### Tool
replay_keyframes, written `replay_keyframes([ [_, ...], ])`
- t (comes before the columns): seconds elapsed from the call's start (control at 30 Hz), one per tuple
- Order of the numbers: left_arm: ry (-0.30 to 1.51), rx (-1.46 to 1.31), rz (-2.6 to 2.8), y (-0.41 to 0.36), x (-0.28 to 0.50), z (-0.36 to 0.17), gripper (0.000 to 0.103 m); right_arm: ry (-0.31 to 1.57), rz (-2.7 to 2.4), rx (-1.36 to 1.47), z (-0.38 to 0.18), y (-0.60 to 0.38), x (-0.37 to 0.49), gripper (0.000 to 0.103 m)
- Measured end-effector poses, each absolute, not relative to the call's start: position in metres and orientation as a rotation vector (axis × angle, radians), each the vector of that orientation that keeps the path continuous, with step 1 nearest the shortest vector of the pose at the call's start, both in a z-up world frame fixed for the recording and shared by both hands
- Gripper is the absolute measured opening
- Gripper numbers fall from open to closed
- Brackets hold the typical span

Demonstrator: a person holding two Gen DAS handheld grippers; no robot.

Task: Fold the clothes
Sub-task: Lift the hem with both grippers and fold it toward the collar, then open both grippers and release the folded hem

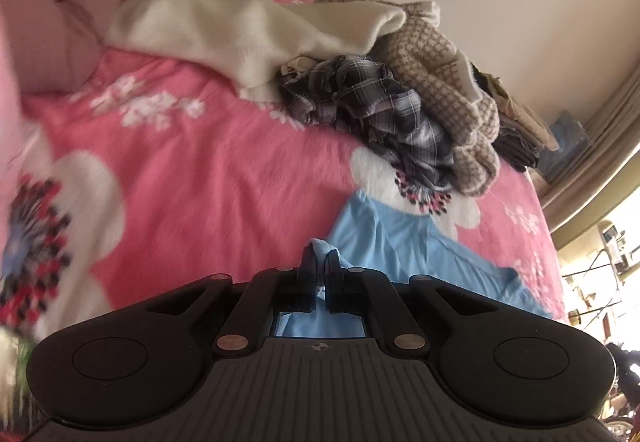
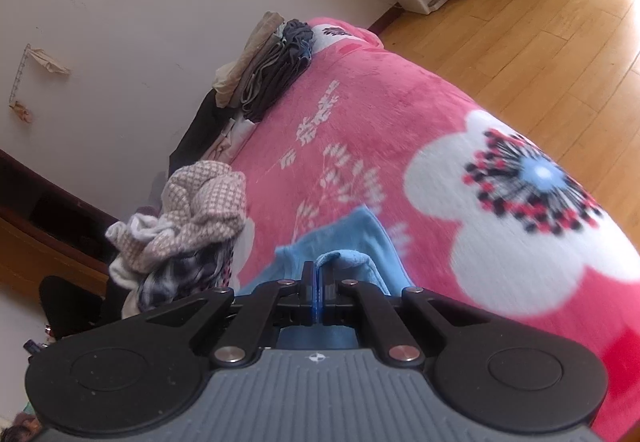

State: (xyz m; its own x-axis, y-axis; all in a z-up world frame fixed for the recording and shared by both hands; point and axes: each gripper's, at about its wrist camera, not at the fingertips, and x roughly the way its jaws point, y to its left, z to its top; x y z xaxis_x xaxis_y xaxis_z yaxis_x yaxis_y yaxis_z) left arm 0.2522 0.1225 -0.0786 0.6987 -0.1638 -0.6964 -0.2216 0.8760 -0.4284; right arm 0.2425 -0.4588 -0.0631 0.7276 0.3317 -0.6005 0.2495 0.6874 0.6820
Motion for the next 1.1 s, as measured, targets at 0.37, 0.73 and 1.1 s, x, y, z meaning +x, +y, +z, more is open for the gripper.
replay_keyframes([
  [0.37, 0.819, -0.549, 0.018, 0.128, 0.315, -0.120, 0.001, 0.803, 0.004, 0.824, -0.098, -0.454, 0.316, 0.000],
  [0.73, 0.840, -0.584, -0.039, 0.130, 0.351, -0.150, 0.001, 0.837, -0.030, 0.844, -0.138, -0.457, 0.351, 0.000],
  [1.1, 0.798, -0.949, 0.024, 0.170, 0.367, -0.172, 0.012, 0.642, -0.060, 1.455, -0.206, -0.526, 0.350, 0.020],
])
